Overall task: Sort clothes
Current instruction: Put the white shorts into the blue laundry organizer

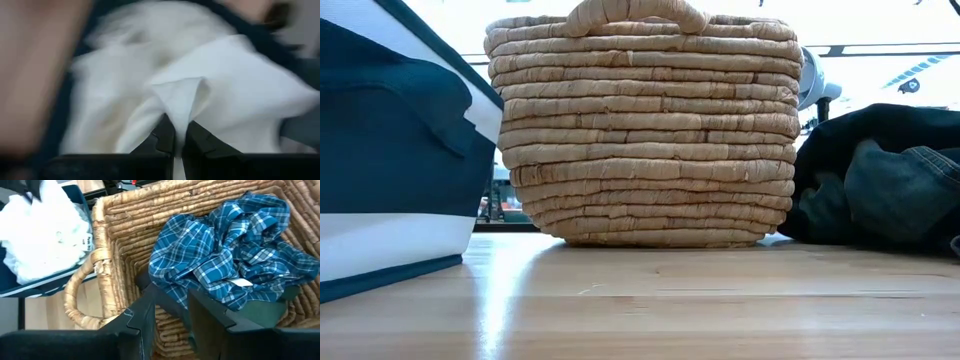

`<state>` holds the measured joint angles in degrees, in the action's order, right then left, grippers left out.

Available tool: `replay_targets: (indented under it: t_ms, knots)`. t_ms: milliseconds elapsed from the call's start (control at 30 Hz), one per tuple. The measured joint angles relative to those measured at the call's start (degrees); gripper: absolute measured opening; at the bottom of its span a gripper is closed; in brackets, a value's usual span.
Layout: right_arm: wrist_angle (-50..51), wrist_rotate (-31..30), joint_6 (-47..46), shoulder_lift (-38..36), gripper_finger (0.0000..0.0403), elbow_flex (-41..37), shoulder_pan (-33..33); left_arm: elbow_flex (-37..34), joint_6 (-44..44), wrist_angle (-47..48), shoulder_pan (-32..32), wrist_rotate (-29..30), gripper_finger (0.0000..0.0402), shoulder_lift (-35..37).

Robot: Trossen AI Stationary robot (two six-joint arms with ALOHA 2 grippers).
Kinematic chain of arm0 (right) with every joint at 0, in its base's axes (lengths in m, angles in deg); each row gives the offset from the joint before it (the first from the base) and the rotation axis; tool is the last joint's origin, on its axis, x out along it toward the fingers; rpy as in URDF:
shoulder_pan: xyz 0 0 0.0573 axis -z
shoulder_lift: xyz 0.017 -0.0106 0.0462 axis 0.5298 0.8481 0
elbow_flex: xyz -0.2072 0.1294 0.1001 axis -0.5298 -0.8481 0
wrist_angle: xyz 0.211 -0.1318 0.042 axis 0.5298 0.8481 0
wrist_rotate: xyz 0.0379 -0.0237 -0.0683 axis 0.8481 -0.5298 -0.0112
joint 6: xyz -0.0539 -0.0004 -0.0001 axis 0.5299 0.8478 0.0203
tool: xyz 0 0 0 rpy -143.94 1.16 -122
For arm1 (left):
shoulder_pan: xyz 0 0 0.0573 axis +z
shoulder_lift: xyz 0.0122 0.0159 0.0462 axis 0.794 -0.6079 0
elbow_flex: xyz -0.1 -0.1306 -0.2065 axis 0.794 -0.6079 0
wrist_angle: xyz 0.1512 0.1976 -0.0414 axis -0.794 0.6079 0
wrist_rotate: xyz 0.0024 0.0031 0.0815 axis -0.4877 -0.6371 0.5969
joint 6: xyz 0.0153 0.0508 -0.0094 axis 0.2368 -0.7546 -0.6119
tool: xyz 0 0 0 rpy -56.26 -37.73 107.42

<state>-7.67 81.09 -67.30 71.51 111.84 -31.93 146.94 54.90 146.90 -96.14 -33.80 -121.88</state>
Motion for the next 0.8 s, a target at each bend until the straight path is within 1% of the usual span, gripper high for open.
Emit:
replay_targets:
  t_ms: [133,200,267,400,500,567,667,800]
  knots:
    - [0.0,0.0,-0.5,0.0,0.0112,0.0,-1.1,-8.8,-4.9,-22.5,-0.2,-1.2,0.0,-0.2]
    - [-0.1,-0.6,-0.9,0.0,0.0113,0.0,-1.7,-12.6,-5.1,-29.2,-0.2,-2.4,0.0,-1.0]
    - [0.0,-1.7,-1.5,0.0,0.0113,0.0,-2.3,-15.7,-2.9,-30.1,-0.3,-2.6,0.0,-2.1]
    - [0.8,-2.9,-3.2,-0.1,0.0106,0.0,-3.6,-19.3,5.1,-29.4,-0.3,-2.6,0.0,-3.8]
    - [2.8,-3.0,-5.3,-0.7,0.0098,0.0,-5.3,-19.5,7.0,-29.5,-0.2,-2.8,0.0,-4.5]
    - [4.9,-3.0,-6.2,-1.3,0.0094,0.0,-6.9,-18.2,7.0,-28.7,-0.3,-2.9,0.0007,-4.9]
    - [8.4,-2.9,-9.2,-2.0,0.0092,0.0,-8.9,-15.5,6.9,-26.6,-0.3,-3.0,0.0032,-5.1]
    - [11.4,-2.9,-15.1,-2.6,0.01,0.0,-10.3,-11.4,6.9,-23.4,-0.3,-2.9,0.0086,-5.1]
